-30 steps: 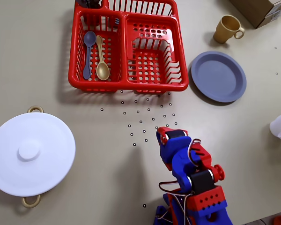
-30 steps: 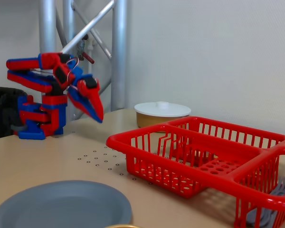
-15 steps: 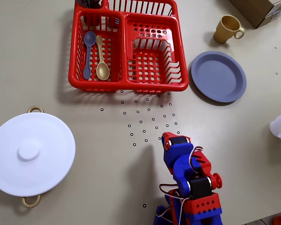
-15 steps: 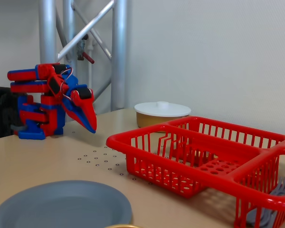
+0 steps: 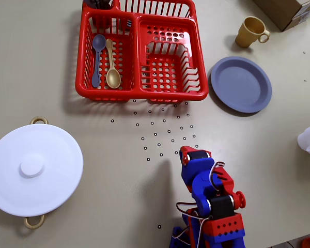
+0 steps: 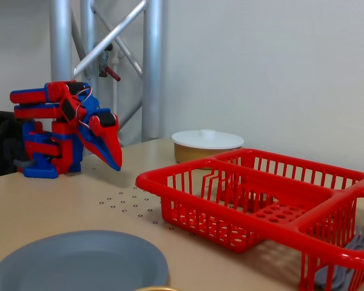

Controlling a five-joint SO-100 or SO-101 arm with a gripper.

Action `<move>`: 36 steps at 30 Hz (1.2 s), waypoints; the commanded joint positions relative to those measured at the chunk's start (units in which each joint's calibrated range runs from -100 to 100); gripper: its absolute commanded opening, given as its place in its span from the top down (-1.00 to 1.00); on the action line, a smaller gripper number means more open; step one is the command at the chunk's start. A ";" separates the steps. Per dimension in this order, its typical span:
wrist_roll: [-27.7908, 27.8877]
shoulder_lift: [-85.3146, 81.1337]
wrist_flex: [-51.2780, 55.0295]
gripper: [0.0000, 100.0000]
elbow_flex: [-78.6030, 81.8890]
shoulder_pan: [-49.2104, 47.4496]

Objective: Grasp the plate, place it on the cross drawn on the table.

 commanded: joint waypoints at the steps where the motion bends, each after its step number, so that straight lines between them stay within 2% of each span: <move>1: -0.10 -0.43 0.11 1.00 1.08 1.10; 36: -0.29 -0.43 0.11 1.00 1.08 1.67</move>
